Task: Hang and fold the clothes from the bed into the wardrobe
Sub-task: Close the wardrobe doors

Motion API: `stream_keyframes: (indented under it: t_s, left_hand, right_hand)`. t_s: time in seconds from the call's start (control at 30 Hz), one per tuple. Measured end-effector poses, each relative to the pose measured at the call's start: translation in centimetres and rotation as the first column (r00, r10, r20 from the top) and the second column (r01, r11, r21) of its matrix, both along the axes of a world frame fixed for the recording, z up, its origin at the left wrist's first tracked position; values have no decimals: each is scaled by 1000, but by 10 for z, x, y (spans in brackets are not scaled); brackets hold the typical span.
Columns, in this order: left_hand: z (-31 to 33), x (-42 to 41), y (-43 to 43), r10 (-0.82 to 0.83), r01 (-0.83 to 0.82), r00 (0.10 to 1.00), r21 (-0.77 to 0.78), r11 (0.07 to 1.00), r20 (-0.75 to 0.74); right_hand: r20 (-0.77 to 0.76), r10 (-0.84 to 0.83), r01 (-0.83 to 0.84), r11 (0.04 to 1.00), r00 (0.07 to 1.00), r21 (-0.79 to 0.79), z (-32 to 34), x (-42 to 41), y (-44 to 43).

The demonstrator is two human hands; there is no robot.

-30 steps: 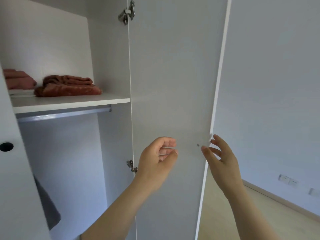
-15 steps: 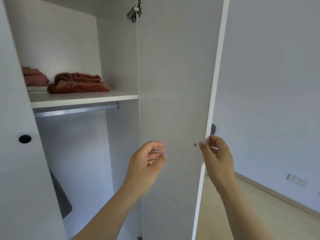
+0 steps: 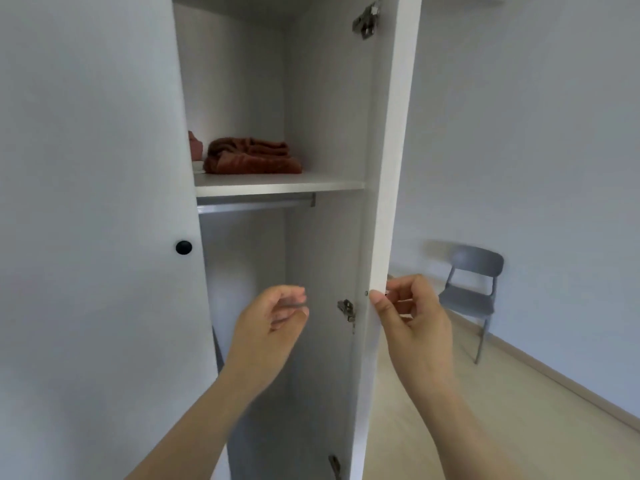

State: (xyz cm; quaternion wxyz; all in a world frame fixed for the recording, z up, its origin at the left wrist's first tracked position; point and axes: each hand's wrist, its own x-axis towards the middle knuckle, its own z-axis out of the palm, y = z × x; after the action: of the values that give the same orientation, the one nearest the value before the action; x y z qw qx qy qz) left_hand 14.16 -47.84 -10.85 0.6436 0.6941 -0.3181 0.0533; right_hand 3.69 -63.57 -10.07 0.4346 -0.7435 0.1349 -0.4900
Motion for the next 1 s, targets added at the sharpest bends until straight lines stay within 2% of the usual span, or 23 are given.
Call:
stream_keyframes:
  t_s: [0.3,0.5,0.77,1.0]
  left_hand:
    - [-6,37,84,289,-290,957,110,951,24]
    - [4,55,123,452,-452,892,90,887,23]
    - [7,76,144,544,-544,839,33,839,-10]
    - [9,91,135,585,-585,811,14,811,-26]
  right_hand:
    - [-134,62,-88,976,989,-197,10,81,50]
    - [-158,162,-201,941,974,-273,16,150,75]
    - [-218,220,-272,930,951,-248,22,216,88]
    - [-276,269,-347,890,923,-295,25,256,91]
